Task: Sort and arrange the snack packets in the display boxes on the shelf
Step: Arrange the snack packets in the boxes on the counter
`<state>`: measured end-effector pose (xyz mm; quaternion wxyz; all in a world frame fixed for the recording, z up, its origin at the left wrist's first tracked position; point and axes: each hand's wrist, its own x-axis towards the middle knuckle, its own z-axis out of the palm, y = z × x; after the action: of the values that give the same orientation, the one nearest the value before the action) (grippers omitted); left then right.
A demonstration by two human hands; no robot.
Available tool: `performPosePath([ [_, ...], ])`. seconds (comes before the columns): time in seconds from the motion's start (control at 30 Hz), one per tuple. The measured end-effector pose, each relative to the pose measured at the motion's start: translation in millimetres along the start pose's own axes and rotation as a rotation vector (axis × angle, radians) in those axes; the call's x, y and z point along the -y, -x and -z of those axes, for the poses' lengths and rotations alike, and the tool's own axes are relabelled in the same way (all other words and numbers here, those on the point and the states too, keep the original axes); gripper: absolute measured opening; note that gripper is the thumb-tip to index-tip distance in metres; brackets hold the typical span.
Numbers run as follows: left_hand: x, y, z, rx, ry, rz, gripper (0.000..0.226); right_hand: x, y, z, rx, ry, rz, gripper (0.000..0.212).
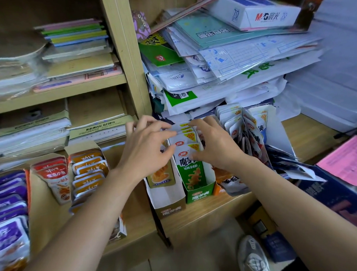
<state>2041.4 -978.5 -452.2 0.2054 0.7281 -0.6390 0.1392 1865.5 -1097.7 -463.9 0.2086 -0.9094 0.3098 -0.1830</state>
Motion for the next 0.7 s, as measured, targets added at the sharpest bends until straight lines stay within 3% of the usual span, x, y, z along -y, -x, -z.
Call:
performPosePath([
  [0.07, -2, 2, -2, 0.037, -0.021, -0.005, 0.03, -1, 1, -2, -0.005, 0.048, 0.043, 0.083],
  [0.23, -3, 1, -3, 0.048, -0.038, -0.002, 0.026, -3, 1, -6, -0.204, 0.096, 0.146, 0.046],
  [0.43, 0, 0, -5, 0.006, 0.051, 0.016, 0.023, -8, 2, -8, -0.143, 0.193, 0.197, 0.021],
  [0.53, 3, -1, -3, -0.098, 0.139, 0.027, 0.024, -4, 5, 5, -0.146, 0.051, 0.177, 0.017],
  [0.7, 14, -6, 4, -0.142, 0.142, 0.087, 0.031, -5, 11, 44, -0.255, -0.431, -0.107, 0.029],
])
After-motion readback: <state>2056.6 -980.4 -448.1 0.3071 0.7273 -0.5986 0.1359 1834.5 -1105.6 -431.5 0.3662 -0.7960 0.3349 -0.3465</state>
